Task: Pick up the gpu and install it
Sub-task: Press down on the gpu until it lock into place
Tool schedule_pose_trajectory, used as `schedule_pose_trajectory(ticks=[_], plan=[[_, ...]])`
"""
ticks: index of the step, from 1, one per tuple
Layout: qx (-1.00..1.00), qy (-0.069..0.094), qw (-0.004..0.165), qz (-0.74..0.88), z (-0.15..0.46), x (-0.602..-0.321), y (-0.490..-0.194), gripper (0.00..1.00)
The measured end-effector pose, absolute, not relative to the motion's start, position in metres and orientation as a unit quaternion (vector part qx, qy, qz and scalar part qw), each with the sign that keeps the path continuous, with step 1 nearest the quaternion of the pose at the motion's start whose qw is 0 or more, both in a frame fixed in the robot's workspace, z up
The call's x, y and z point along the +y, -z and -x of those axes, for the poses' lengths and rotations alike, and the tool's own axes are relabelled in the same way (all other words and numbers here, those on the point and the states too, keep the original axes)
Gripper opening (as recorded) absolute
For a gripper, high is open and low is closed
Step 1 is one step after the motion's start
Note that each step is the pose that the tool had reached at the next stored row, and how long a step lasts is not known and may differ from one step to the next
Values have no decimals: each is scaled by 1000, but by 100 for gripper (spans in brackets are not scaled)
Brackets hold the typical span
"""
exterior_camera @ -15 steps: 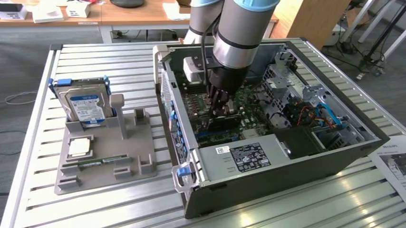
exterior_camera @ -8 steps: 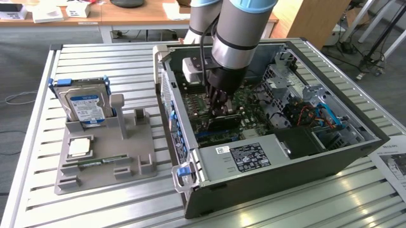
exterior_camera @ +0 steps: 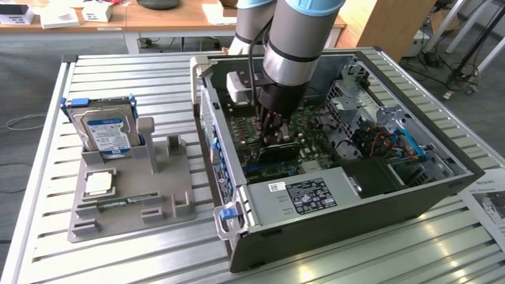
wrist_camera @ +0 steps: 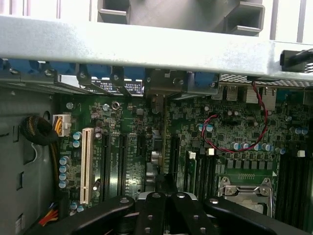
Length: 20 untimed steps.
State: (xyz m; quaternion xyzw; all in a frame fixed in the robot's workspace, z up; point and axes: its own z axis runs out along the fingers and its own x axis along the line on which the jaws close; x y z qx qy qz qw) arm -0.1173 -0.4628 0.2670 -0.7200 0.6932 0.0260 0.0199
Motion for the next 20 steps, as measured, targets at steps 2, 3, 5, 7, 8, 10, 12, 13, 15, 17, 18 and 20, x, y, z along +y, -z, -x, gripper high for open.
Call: schedule_pose_trajectory(ticks=[2, 3, 5, 7, 8, 10, 12, 13, 15, 17, 18, 20], plan=[[693, -26, 20, 720, 117, -464, -270, 11], [693, -26, 20, 720, 117, -465, -271, 11], [693, -26, 20, 720, 117, -466, -275, 11], [693, -27, 19, 720, 117, -470, -275, 11], [693, -27, 19, 720, 117, -471, -275, 11], [693, -27, 20, 720, 117, -473, -275, 11], [693, -27, 20, 720, 117, -473, -273, 11], [693, -27, 20, 720, 117, -473, -272, 11], [693, -27, 20, 720, 117, -473, -271, 11], [693, -27, 20, 720, 117, -473, -271, 11], [693, -27, 20, 720, 117, -472, -271, 11], [693, -27, 20, 720, 117, -471, -271, 11]])
